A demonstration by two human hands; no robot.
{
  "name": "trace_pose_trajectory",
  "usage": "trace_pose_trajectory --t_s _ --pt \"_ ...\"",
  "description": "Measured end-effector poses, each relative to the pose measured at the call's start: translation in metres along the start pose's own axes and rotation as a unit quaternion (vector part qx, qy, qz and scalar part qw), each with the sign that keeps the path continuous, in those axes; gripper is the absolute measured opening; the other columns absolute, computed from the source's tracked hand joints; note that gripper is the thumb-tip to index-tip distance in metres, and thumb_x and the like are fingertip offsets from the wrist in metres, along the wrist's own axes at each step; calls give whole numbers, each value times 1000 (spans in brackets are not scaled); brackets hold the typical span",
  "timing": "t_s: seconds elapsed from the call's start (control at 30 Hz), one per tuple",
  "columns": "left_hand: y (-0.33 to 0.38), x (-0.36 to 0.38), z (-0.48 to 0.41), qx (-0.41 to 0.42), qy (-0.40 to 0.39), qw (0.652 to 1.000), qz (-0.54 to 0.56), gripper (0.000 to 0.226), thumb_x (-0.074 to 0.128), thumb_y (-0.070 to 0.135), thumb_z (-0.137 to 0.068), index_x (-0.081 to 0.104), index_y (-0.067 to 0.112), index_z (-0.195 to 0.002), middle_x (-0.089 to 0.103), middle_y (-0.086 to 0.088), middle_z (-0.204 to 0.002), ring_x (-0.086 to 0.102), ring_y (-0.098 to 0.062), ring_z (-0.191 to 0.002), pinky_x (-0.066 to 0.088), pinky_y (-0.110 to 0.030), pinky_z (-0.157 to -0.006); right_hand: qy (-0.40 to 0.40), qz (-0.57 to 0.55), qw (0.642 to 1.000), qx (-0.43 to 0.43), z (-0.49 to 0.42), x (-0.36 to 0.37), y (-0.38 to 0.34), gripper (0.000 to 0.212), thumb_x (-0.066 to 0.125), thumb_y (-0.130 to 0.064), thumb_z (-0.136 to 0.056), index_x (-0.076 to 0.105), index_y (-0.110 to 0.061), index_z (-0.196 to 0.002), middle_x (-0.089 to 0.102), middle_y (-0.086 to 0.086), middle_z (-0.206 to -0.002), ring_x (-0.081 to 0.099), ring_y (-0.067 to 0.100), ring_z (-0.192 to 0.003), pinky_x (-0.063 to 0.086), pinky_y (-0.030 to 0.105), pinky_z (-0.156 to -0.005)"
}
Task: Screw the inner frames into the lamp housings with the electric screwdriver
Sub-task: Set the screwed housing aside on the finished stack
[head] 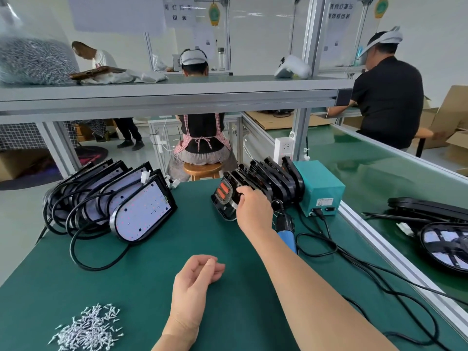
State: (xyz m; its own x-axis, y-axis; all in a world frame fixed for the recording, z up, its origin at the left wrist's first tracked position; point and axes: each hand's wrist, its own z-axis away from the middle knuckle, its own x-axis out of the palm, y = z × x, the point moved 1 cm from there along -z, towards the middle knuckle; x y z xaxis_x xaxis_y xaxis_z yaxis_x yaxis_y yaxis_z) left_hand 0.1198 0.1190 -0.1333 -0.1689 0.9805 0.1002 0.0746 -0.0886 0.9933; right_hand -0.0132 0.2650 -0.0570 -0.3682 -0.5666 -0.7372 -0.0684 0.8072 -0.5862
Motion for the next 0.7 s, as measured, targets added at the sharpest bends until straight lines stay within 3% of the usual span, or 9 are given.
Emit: trace_pose_trajectory --t_s 0.1,0.2,0.27,0.3,0.37,0.43,0.5,0.63,0.7 --pt "0 0 0 -1 -4 1000 -1 29 62 35 -84 72 11 -96 78 -11 -92 74 -25 -94 53 -40 -94 49 -37 998 26 -2 -6 8 30 52 -8 -100 44 -14 -128 61 6 -93 64 32 -92 40 36 -69" --pt "-1 0 -1 -3 -8 1000 1 27 62 36 -84 72 13 -95 78 -11 -92 74 -25 -94 53 -41 -94 35 -26 996 75 -14 -13 9 73 61 -12 -97 15 -4 -152 56 4 -91 64 30 -89 44 38 -70" --pt "-2 1 0 -2 -8 1000 -3 29 62 36 -84 72 11 -96 78 -11 -92 74 -24 -93 54 -40 -94 -8 -3 995 100 -26 -19 7 100 64 -13 -95 -12 -5 -159 64 9 -104 65 28 -95 52 39 -77" --pt "-2 1 0 -1 -7 1000 -4 30 62 36 -84 71 10 -96 78 -10 -92 74 -24 -93 54 -40 -94 -30 0 993 118 -34 -24 7 102 63 -11 -95 -17 -5 -158 67 12 -112 67 30 -99 54 40 -82" --pt "-2 0 1 -1 -7 1000 -7 30 61 36 -84 71 10 -97 78 -10 -91 74 -23 -92 54 -40 -94 -82 9 984 156 -51 -31 6 90 59 -8 -95 -4 1 -159 71 15 -101 72 26 -87 60 40 -83" --pt "-2 0 1 0 -7 1000 -11 31 61 35 -84 71 10 -97 78 -9 -91 74 -22 -92 54 -40 -94 -131 46 977 164 -63 -40 4 54 53 -9 -96 39 6 -146 67 10 -68 65 16 -46 59 30 -57" --pt "-2 1 1 1 -6 1000 -13 30 61 35 -84 71 10 -97 78 -9 -91 74 -22 -92 54 -40 -94 -166 62 970 168 -70 -46 3 31 49 -10 -97 56 1 -125 66 9 -60 54 14 -32 47 22 -44" --pt "-1 1 1 3 -7 1000 -19 30 61 35 -84 71 11 -97 78 -8 -91 74 -21 -91 54 -39 -94 -190 101 965 153 -64 -44 -3 16 51 -12 -96 59 -2 -105 72 10 -71 60 18 -41 51 25 -54" --pt "-1 1 1 0 -6 1000 -23 29 61 36 -83 71 11 -97 78 -8 -90 74 -21 -90 53 -39 -94 -167 174 965 98 -58 -37 -1 19 57 -13 -93 66 -5 -107 75 11 -90 74 24 -71 54 30 -66"
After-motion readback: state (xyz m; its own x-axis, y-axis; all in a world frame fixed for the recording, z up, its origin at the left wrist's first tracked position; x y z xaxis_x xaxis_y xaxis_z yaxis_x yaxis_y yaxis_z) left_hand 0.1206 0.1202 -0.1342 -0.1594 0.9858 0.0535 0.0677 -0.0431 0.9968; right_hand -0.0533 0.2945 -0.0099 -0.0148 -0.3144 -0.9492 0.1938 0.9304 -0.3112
